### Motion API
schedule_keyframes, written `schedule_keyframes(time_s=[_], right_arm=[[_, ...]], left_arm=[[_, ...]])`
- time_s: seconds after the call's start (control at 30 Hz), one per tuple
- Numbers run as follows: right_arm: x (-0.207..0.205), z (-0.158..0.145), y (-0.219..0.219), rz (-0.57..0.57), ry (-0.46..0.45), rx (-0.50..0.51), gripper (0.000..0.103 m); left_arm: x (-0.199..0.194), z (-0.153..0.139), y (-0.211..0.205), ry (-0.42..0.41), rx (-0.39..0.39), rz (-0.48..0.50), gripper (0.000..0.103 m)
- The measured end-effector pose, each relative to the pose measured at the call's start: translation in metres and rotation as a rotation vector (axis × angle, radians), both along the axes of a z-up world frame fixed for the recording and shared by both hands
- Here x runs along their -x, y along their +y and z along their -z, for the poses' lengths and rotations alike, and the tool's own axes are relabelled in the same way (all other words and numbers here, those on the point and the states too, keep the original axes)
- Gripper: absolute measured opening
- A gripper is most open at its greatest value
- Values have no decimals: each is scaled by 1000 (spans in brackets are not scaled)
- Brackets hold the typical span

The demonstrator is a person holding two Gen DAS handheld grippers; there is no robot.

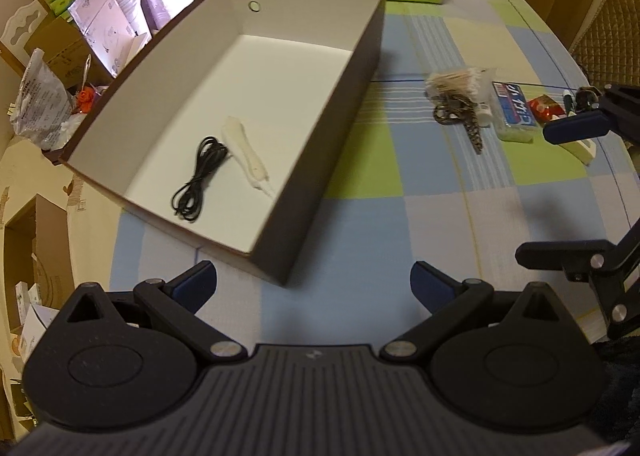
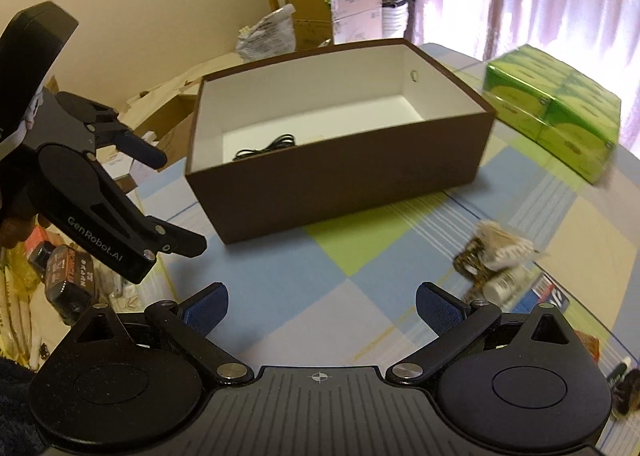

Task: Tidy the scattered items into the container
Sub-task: 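Withdraw both open tools from the box back toward the table items, then grasp the leopard-print cord with the left tool while the right tool grasps the white claw clip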

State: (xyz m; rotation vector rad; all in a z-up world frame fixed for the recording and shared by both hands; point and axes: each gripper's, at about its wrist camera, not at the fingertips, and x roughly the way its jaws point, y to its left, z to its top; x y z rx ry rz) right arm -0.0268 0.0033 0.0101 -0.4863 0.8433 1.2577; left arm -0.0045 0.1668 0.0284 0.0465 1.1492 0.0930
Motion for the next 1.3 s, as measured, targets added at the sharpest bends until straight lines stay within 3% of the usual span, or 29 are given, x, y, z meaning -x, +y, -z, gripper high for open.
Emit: schedule_keyframes(time_s=[0.67,1.03,1.3], right_arm=[[-63,10,-105,393,24,-7,103],[-88,35,-148,532,23,14,103],[-111,51,-165,583,20,11,103]], left_arm=[[-55,28,-79,-53,81,131,102],[-90,48,-116,-69,133,214,93],[-108,62,-125,-76,150,220,87]])
